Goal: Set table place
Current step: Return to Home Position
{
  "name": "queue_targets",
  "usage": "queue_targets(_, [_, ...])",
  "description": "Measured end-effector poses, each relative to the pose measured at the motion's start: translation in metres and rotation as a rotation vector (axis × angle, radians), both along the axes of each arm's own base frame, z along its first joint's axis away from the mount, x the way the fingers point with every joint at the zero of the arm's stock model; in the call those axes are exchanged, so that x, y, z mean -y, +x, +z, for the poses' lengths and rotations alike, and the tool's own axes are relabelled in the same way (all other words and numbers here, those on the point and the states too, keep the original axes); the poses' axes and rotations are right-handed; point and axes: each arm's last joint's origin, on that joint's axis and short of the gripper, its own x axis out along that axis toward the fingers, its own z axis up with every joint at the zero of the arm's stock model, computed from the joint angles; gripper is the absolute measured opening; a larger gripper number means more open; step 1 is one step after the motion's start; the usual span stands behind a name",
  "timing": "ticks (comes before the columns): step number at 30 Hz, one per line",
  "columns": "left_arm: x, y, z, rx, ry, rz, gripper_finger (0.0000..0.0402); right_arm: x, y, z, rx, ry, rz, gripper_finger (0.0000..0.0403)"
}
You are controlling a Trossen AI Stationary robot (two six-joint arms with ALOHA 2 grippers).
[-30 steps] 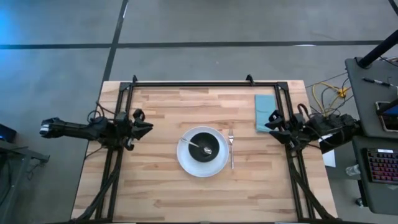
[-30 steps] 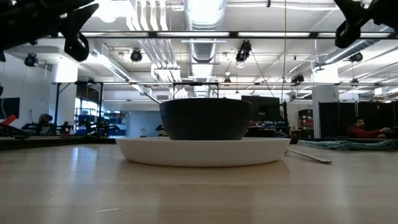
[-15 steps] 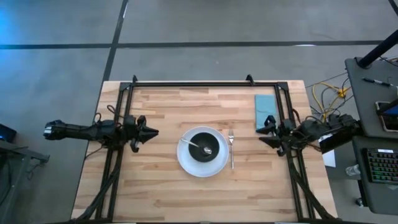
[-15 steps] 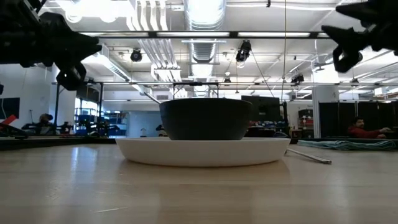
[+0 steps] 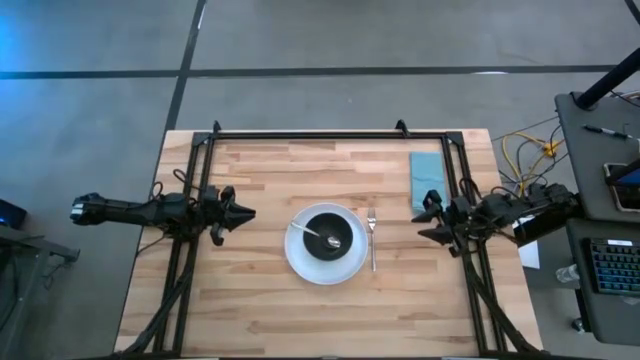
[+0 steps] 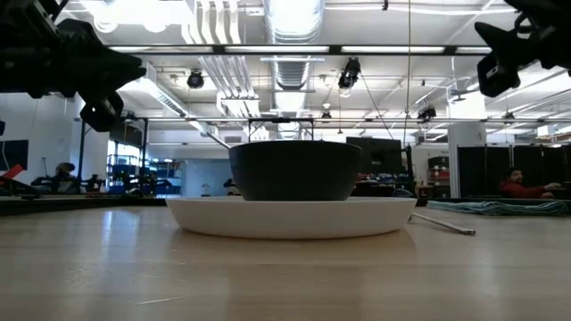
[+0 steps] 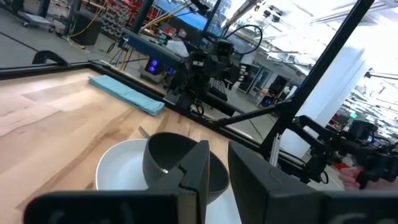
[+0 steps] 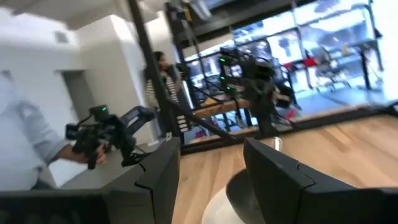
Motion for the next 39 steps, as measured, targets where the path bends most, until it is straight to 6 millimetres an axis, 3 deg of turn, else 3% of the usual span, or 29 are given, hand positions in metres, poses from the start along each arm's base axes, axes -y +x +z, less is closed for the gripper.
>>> queue_targets(11, [-0.0001, 0.0006, -0.0011, -0.009, -0.001, 0.006, 0.0045, -0.0006, -0.0002, 0.0002, 0.037, -0.152, -0.012, 0.0171])
queue_targets(16, [-0.0005, 0.0007, -0.0014, -0.012, -0.001, 0.021, 0.0045, -0.0008, 0.0010, -0.0052, -0.023, -0.154, -0.009, 0.0171])
queue_targets(23, [-0.0005, 0.0007, -0.0014, -0.010, -0.001, 0.021, 0.0045, 0.0032, 0.0021, -0.0065, -0.053, -0.139, -0.149, 0.0171])
queue_targets(39, [-0.0005, 0.0010, -0.0018, -0.015, 0.000, 0.021, 0.0045, 0.0034, 0.0020, -0.0064, -0.061, -0.079, -0.145, 0.0171])
